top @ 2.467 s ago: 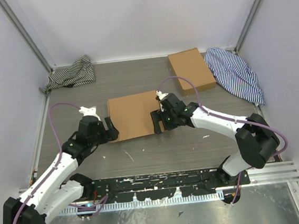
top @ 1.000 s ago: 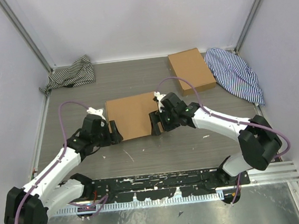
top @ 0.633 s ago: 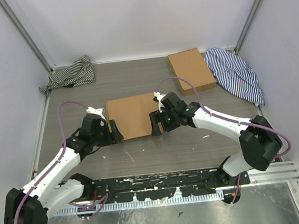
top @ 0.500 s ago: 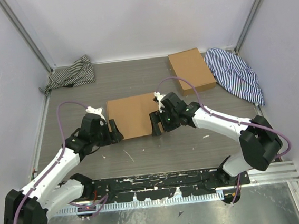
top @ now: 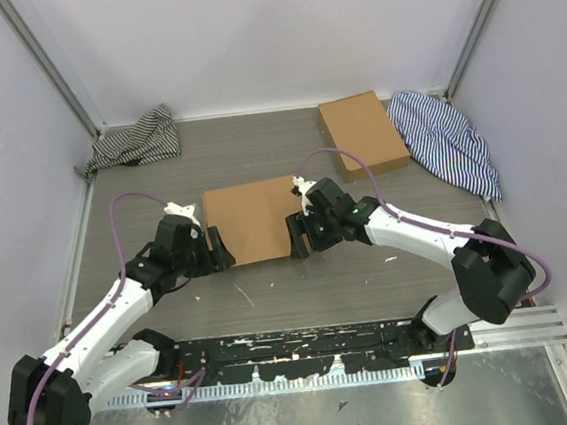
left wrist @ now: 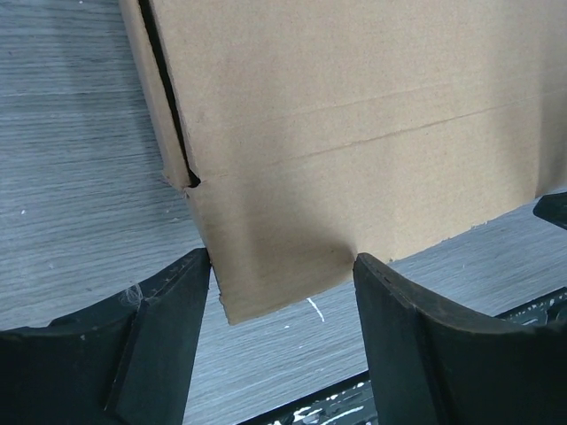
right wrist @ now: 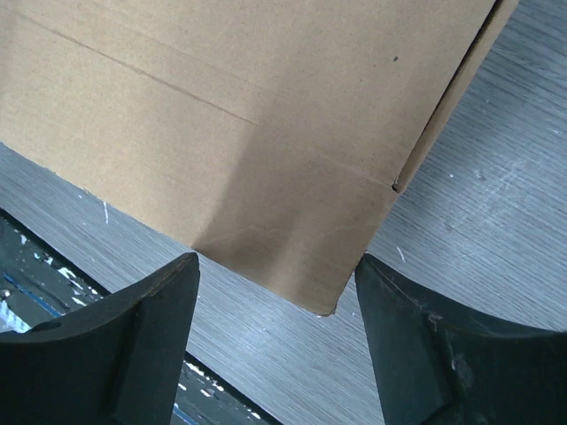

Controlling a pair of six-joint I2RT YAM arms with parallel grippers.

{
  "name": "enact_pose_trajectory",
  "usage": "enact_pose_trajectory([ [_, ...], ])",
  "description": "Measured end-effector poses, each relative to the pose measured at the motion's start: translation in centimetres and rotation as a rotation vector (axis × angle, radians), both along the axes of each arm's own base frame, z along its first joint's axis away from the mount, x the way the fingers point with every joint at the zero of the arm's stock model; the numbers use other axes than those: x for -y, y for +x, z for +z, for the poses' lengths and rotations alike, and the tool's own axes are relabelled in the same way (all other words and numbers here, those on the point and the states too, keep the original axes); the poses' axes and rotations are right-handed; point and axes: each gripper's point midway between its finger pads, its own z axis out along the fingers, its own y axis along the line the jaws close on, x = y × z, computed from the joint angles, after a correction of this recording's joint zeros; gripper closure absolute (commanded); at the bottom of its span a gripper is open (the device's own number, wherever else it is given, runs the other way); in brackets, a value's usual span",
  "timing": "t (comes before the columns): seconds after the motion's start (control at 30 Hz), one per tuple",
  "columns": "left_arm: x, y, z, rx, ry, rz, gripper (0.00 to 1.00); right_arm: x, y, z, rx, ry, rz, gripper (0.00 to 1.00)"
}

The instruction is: Fold the paper box

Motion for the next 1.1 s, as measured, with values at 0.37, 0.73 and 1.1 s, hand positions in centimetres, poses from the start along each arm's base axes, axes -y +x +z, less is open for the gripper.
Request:
enact_pose_trajectory([
  [0.37, 0.21, -0.09, -0.03, -0.006, -0.007, -0.01, 0.28, 0.5, 0.48, -0.3, 0.028, -0.028, -0.008, 0.24],
  [0.73, 0.22, -0.11, -0.14, -0.01, -0.006, -0.011, 0.29, 0.6, 0.52, -0.36, 0.038, -0.038, 0.002, 0.24],
  [1.1, 0.25, -0.15, -0.16, -0.012, -0.007, -0.012, 0.29, 0.58, 0.3, -0.45, 0.042, -0.048, 0.014, 0.24],
])
